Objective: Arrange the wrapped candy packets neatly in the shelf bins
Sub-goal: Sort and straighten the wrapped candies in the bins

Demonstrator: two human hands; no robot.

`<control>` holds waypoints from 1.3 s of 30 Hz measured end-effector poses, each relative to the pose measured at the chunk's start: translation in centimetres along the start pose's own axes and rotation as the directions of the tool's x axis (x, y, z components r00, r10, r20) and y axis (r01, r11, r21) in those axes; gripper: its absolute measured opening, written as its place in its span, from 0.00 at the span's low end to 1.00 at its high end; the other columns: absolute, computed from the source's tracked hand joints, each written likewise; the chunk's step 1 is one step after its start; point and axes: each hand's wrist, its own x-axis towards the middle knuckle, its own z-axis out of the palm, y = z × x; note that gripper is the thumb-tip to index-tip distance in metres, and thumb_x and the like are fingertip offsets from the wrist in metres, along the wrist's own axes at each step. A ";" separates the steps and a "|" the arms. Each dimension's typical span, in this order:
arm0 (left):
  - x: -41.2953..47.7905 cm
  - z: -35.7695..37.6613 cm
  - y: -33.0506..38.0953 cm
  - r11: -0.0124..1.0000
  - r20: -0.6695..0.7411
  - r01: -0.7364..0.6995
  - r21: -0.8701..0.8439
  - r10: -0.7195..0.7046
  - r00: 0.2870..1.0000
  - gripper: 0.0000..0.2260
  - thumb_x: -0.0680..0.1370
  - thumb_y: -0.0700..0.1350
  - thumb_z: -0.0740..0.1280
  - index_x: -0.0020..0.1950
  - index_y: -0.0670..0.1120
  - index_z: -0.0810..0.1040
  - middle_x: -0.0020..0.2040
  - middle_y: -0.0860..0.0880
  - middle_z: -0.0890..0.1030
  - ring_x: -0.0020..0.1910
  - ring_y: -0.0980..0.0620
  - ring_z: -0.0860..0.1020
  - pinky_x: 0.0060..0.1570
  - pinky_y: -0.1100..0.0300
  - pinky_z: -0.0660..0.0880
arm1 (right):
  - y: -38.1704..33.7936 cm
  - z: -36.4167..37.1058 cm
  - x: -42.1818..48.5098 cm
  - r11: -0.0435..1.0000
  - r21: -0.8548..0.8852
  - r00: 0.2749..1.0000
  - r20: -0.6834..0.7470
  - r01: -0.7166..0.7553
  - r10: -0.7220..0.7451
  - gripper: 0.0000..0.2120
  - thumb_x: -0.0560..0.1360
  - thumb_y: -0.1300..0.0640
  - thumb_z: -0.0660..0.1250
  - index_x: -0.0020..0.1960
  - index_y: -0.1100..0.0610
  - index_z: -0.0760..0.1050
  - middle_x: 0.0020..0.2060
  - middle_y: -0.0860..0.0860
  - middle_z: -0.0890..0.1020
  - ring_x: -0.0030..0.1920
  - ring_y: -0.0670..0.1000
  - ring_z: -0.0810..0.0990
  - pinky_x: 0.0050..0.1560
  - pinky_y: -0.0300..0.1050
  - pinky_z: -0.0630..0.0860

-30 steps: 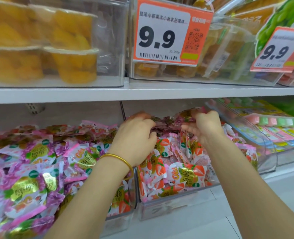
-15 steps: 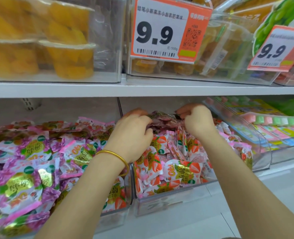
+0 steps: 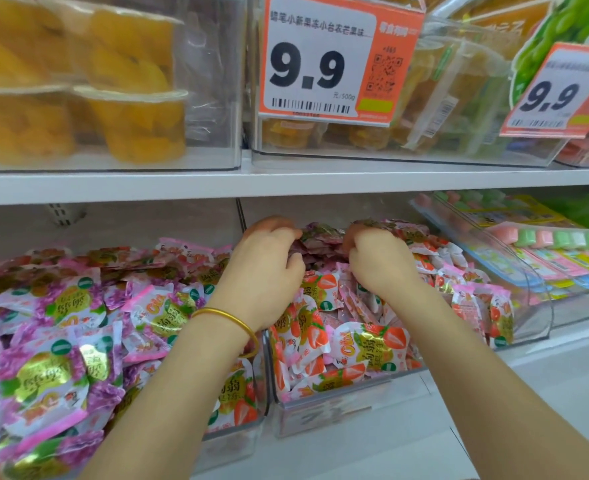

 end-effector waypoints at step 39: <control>-9.9 -7.9 -10.5 0.888 -0.082 0.299 0.351 -0.289 0.954 0.19 0.76 0.54 0.65 0.65 0.48 0.73 0.61 0.50 0.71 0.61 0.48 0.63 0.61 0.58 0.62 | -18.2 1.0 -7.3 0.924 0.324 0.971 0.058 0.203 -0.234 0.09 0.76 0.59 0.65 0.52 0.57 0.65 0.52 0.55 0.70 0.52 0.58 0.74 0.43 0.47 0.67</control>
